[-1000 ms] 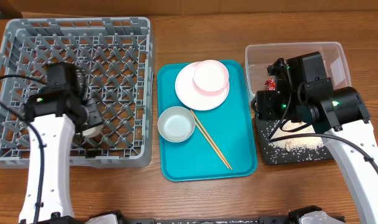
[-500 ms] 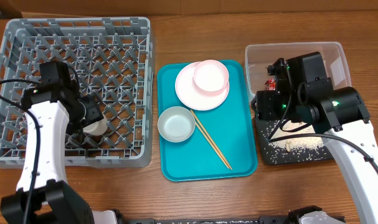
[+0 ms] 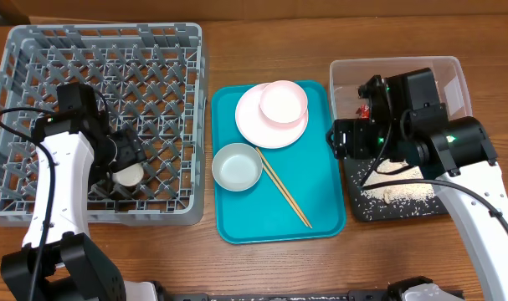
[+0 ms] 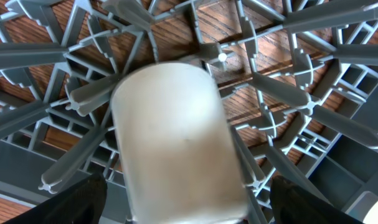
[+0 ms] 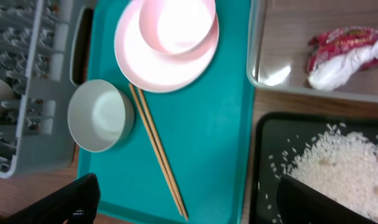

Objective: Sort waste into correct bins and load items into the dishwasher
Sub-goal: 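Carry the white cup with the left gripper into the dish rack, then release the cup upside down in the rack and raise left gripper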

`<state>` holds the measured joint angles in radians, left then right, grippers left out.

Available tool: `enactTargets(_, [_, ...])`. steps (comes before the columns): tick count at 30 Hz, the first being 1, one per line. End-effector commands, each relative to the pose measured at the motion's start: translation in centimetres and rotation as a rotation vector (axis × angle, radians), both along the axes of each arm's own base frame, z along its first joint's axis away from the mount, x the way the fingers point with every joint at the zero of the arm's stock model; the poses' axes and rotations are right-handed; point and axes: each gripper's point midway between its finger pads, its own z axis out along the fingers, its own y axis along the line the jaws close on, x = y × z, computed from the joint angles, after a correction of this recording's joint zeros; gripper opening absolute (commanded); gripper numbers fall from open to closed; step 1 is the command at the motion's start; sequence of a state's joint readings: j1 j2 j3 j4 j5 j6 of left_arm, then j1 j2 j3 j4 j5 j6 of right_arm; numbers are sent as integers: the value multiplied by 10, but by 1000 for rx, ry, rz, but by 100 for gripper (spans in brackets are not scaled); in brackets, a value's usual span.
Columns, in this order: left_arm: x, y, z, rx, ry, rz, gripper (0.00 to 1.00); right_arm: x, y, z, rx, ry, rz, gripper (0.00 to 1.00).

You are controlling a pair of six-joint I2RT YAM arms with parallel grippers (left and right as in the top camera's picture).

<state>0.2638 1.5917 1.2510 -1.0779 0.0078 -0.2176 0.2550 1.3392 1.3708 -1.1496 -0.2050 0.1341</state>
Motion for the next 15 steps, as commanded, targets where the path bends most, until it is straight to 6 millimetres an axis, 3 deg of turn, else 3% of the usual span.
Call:
enactTargets(1, [8,2,19,7,-60,-9,87,9,8,13,51,-54,17,92])
enactTargets(9, [13,-16,70,-25,-237,-46,79,13,22,19,94,-86,58,87])
enactTargets(12, [9,-26,82,-33,-270,-69,59,11,24,19,94,-82,63,86])
enactTargets(15, [4,-37,80,-49,-246,-98,34,11,24,19,94,-81,63,85])
